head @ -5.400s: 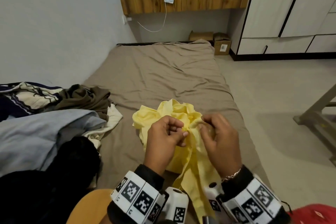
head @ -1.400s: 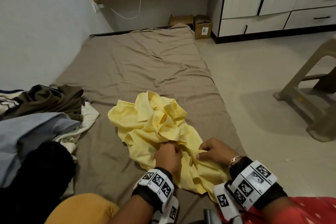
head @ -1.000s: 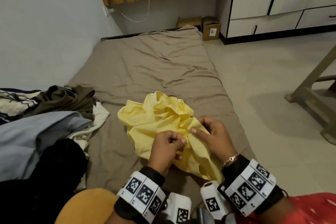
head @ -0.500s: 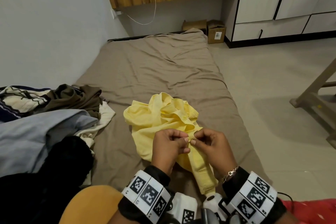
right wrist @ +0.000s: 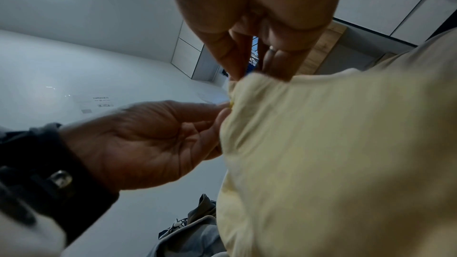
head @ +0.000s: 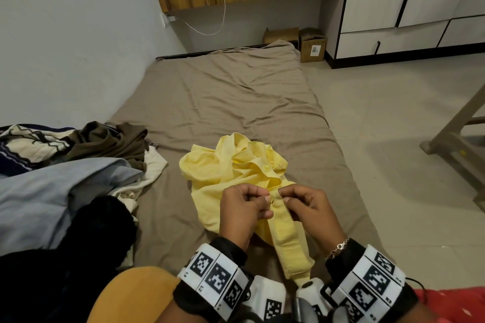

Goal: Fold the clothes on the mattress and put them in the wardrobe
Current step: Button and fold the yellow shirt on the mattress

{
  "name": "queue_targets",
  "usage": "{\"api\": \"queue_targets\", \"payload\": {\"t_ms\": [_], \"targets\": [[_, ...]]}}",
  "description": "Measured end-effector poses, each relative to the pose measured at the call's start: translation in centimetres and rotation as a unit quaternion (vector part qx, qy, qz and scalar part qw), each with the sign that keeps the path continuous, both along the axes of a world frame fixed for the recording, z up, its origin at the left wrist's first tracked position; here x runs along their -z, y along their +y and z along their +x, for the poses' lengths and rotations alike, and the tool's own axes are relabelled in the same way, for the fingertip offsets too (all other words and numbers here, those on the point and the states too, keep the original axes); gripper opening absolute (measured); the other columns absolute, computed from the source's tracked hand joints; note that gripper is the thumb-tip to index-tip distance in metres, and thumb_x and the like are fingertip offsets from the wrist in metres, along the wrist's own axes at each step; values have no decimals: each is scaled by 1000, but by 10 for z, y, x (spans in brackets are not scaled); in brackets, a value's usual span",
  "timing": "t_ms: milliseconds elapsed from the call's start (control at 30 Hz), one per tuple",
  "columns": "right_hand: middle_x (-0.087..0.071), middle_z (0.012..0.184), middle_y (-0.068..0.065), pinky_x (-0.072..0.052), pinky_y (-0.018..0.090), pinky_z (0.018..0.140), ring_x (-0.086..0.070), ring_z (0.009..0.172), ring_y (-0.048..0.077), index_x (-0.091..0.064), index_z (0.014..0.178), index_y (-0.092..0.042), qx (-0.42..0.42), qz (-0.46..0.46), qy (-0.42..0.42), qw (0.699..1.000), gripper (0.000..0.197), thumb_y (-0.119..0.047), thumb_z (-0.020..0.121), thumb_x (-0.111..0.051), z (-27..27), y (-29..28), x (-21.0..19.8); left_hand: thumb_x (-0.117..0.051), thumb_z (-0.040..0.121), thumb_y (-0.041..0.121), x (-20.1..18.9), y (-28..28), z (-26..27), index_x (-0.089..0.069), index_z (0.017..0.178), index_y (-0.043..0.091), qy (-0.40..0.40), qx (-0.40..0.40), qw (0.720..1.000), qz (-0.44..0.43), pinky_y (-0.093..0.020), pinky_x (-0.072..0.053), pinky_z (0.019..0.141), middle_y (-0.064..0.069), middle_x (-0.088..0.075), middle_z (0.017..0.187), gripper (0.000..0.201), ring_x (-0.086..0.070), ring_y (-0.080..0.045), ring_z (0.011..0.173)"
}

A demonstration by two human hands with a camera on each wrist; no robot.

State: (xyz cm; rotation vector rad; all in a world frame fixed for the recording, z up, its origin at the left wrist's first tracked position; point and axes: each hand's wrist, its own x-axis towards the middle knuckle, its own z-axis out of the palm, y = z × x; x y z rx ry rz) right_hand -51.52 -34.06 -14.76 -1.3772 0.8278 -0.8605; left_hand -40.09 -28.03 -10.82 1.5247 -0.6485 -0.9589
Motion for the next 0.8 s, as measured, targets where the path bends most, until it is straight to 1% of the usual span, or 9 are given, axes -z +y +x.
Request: {"api": "queue_targets", "payload": {"t_ms": [67,233,300,333,433,500,567,667,800], "targets": [[-64,73,4,-51,20,58,-61,62,6,-67,79,-13,-31,9,-5,999,29,8,89,-49,-1,-1,-2,-61,80,-12,0,1,1,-59,75,3,-8,-1,1000,-6,-21,-55,52,-9,-57,64,17,-58,-10,47],[-60,71,10,-55,25,56,-65,60,18,-61,75,-7,-36,-7,-11,999,17,9,80,-62,-1,2,-4,-61,80,-12,3,0,0,-56,79,5,-29,5,999,-14,-21,-53,49,-7,-57,62,18,-59,-11,47],[-63,70,9,-57,32,59,-68,61,24,-61,74,-12,-10,-75,43,996,18,5,78,-67,1,2,1,-62,81,-9,5,0,-2,-58,78,6,-34,0,999,-16,-21,-53,50,-7,-59,62,16,-58,-9,47],[-63,70,6,-56,32,60,-67,61,22,-61,72,-15,16,-128,79,988,18,1,77,-69,2,2,4,-63,82,-6,6,1,-3,-60,77,5,-28,-1,999,-21,-20,-53,51,-8,-61,63,13,-59,-10,49],[-55,67,-9,-47,17,56,-57,61,14,-63,71,-15,90,-264,123,952,4,-17,74,-66,3,4,9,-69,78,1,6,3,-7,-65,76,4,3,-1,999,-37,-21,-52,57,-8,-66,67,5,-62,-14,60],[-51,67,-11,-42,15,54,-51,56,8,-63,72,-13,107,-323,129,931,18,-30,73,-56,4,7,11,-70,75,-3,8,3,-9,-66,77,4,4,-13,999,-36,-28,-54,65,-13,-66,72,9,-63,-20,68],[-54,69,-7,-41,16,53,-49,56,4,-62,72,-12,115,-356,133,918,23,-31,75,-51,6,10,12,-70,75,-6,12,2,-9,-67,73,8,-17,-32,999,-36,-37,-53,73,-13,-67,72,14,-63,-24,71],[-58,72,-3,-42,16,55,-51,64,8,-64,74,-12,114,-366,130,914,22,-30,77,-52,7,14,12,-68,77,-6,15,2,-8,-67,67,12,-43,-53,997,-38,-37,-53,73,-9,-68,67,21,-63,-21,68],[-60,73,-4,-41,5,58,-55,71,8,-67,76,-13,96,-326,95,935,15,-26,76,-62,8,12,6,-66,78,-7,16,2,-6,-66,68,12,-61,-71,994,-55,-35,-52,70,-10,-66,68,21,-61,-21,68]]}}
